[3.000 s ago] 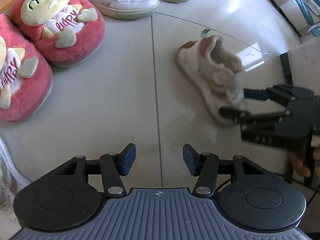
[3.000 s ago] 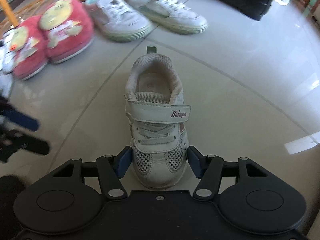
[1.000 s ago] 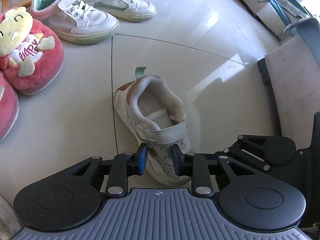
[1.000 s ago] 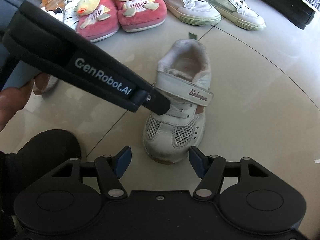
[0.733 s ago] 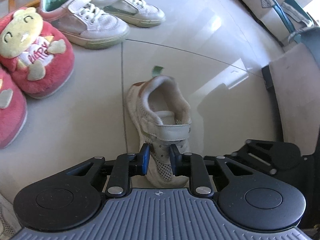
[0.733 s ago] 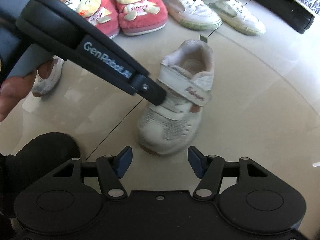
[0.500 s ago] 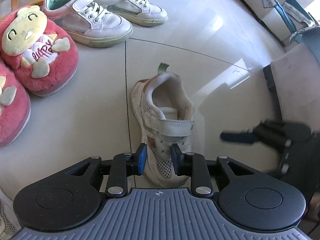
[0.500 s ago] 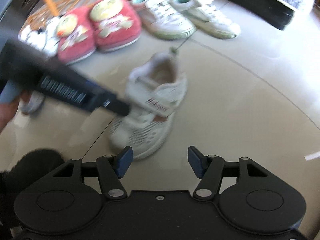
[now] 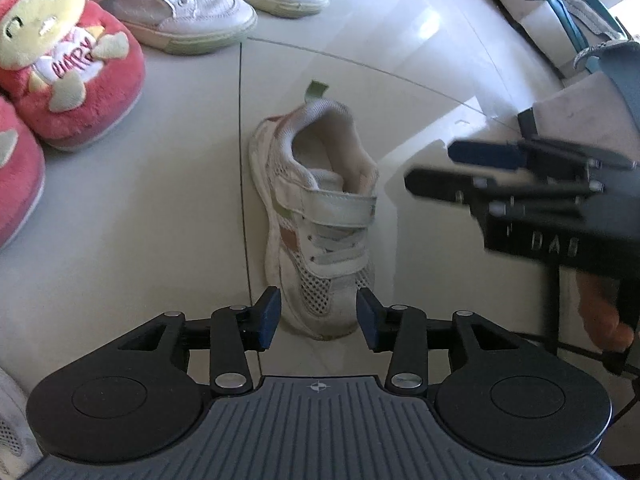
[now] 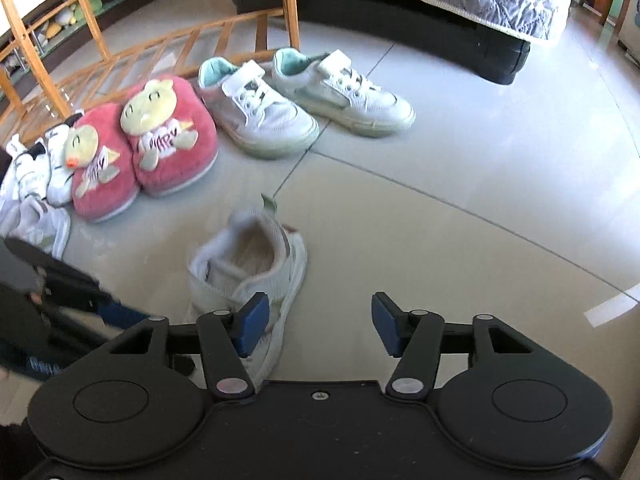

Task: Organize scattered shoes
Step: 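Grasp the Babuqua sneaker heel with the right gripper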

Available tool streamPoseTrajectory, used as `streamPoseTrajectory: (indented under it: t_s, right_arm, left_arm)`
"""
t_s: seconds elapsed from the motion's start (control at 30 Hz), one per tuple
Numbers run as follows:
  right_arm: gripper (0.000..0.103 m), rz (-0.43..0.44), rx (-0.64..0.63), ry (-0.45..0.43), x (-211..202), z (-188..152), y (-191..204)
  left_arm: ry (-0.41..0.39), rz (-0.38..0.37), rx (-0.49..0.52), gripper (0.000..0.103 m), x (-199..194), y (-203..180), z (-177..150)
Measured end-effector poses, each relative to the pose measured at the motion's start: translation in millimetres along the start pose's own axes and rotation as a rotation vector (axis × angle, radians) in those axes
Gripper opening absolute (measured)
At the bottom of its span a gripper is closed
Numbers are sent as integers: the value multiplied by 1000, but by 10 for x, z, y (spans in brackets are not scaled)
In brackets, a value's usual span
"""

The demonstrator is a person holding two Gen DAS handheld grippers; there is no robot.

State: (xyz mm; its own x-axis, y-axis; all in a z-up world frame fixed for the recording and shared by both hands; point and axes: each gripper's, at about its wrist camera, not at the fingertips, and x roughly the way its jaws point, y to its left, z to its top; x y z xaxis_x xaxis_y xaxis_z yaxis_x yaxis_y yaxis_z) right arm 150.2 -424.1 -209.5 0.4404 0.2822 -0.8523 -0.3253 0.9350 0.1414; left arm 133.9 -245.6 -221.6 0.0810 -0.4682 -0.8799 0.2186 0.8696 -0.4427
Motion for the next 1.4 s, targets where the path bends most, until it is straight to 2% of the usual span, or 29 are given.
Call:
streamPoseTrajectory:
  t_s: [0.33, 0.63, 0.73, 0.9, 1.2, 1.4]
  right_arm:
    - [39, 27, -26, 15, 196, 234, 75]
    - [33, 33, -81, 65, 452, 302, 151]
    - [25, 52, -85, 76, 492, 324, 166]
    - [21, 78, -75, 92, 564, 371, 176]
    - [13, -5, -120, 85, 583, 292, 254]
    - [15, -38, -27, 103, 491, 200, 67]
  left_arm:
    - [36, -5, -1, 48, 110, -18, -9]
    - [48, -11, -1, 50, 138, -4, -5]
    - [52, -13, 0, 51, 143, 10, -6]
    - [64, -19, -24, 51, 161, 61, -3]
    - [61, -21, -53, 51, 121, 175, 1]
    - [44, -17, -88, 51, 48, 319, 13]
